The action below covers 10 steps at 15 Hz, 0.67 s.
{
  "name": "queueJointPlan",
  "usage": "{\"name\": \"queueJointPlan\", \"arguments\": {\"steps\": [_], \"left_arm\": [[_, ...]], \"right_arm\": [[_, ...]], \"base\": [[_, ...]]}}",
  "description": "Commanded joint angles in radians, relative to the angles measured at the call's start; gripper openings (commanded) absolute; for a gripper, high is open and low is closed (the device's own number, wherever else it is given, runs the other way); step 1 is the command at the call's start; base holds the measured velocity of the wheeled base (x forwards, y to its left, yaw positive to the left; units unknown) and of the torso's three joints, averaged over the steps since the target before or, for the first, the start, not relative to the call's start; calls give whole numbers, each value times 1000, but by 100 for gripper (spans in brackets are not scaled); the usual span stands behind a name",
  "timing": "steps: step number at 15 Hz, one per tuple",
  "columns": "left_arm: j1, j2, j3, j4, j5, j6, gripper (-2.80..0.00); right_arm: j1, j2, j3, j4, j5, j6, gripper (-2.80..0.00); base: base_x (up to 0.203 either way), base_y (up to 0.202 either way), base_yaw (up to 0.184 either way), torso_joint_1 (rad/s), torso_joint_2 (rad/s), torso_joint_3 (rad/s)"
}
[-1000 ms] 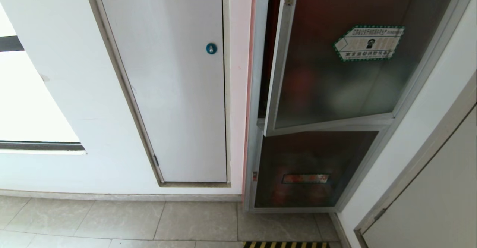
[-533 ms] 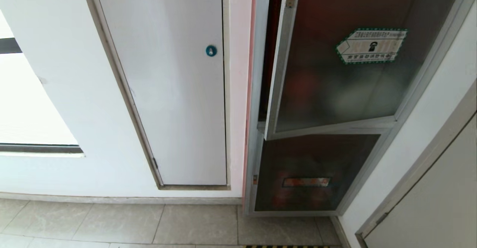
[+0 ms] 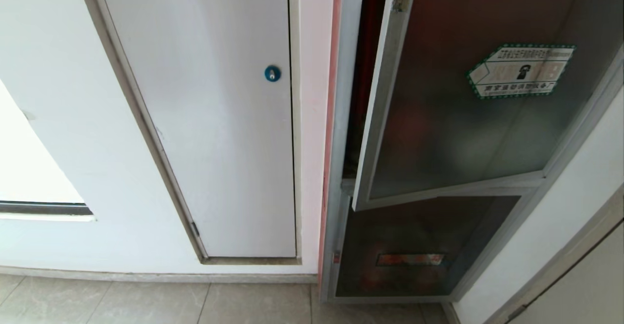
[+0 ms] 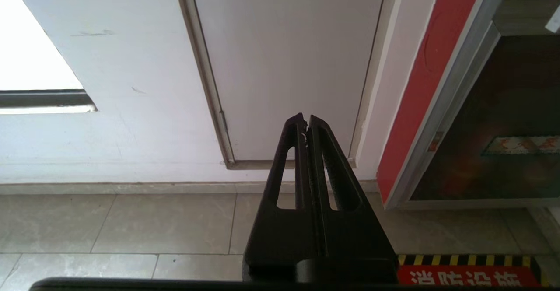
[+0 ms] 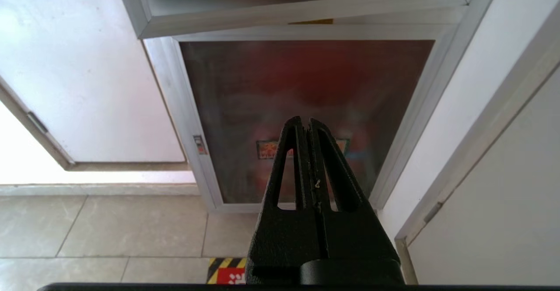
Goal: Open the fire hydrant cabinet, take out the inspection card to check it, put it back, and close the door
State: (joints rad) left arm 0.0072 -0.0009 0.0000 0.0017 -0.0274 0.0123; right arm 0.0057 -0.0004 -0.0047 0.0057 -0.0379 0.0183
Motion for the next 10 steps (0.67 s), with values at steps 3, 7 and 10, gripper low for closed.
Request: {"name": "queueJointPlan", "arguments": {"steps": [3,7,10], "left_arm": [[0,1,0,0,0,0,-280],[0,1,0,0,0,0,-280],[0,1,0,0,0,0,-280]], "right_arm": [[0,2,0,0,0,0,-280],[0,2,0,0,0,2,-280],[0,2,0,0,0,3,-280]], "base": [[195,0,0,2,5,4],[195,0,-1,-1,2,1],[195,0,0,0,3,2]]}}
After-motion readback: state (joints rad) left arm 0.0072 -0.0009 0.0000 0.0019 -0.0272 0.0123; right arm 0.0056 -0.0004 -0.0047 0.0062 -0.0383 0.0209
